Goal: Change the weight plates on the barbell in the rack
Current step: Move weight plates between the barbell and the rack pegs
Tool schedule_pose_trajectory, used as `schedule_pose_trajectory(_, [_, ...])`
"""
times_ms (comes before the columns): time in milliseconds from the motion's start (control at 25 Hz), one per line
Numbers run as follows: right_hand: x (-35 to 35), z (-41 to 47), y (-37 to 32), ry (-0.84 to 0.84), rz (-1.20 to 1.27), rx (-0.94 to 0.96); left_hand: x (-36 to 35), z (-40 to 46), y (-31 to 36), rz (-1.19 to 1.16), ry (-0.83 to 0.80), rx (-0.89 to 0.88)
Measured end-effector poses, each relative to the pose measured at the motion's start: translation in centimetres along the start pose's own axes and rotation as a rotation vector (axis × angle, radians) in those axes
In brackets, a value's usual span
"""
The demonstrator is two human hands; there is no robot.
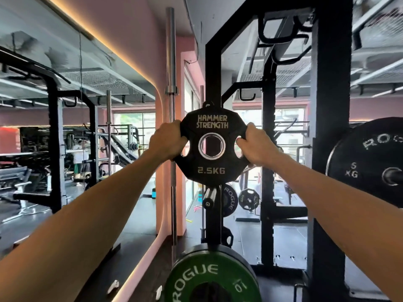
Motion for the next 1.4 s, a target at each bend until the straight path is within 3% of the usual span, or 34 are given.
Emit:
schedule_pose_trajectory(720, [-1.1, 15.9, -3.7, 0.097, -0.081, 0.015, -2.8, 17.2, -6.8, -0.048, 0.049, -0.152])
schedule_pose_trajectory(1120, [-3.9, 23.8, -0.7, 0.124, -0.111, -0.014, -7.9, 23.7, -8.6, -0.031, 0.067, -0.172])
schedule_pose_trajectory(1400, [-8.9, 28.9, 3.2, 0.113, -0.031, -0.078, -15.2, 27.4, -11.1, -0.072, 0.089, -0.173])
Point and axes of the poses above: each hand's wrist, its own z-axis towards the middle knuckle, its own x-axis out of the back of the hand, y = z × x, the point moved 7 cm from there along z, towards the middle knuckle, and after that the axes turned 9 degrees about -x, right-handed, at the moved point
